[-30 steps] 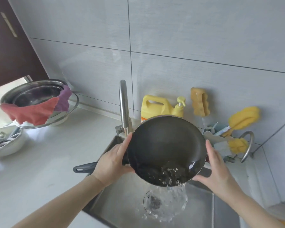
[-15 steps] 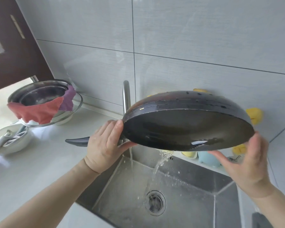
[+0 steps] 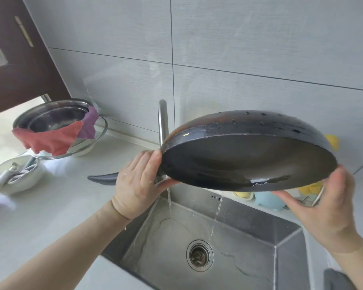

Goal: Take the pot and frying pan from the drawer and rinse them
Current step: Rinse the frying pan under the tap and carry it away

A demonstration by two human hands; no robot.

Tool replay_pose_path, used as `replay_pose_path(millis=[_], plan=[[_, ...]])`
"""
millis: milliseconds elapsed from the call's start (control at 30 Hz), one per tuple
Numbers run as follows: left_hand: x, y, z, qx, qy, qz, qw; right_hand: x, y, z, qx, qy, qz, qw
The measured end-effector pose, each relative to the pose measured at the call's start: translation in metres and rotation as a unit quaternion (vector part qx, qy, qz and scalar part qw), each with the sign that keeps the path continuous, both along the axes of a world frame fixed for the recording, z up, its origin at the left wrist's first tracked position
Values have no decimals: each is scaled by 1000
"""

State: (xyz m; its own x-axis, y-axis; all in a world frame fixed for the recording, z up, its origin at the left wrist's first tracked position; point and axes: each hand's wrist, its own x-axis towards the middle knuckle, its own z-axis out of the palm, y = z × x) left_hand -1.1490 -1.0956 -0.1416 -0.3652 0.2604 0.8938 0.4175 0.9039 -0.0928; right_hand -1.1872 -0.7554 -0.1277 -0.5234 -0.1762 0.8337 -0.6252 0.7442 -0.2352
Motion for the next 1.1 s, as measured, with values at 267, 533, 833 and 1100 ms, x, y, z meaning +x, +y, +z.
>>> replay_pose_path(millis=[267,533,833,1100], plan=[[11,18,-91,100,-453,-29,885,19,32,-84,96,-414,59,903],[-12,49,-152,66,-662,-20,746,33,46,-168,95,-603,32,792],[-25,40,-265,42,-761,-24,647,39,34,-263,53,-703,12,709],[-18,34,-335,70,-818,3,571,38,28,-345,79,-744,13,664]])
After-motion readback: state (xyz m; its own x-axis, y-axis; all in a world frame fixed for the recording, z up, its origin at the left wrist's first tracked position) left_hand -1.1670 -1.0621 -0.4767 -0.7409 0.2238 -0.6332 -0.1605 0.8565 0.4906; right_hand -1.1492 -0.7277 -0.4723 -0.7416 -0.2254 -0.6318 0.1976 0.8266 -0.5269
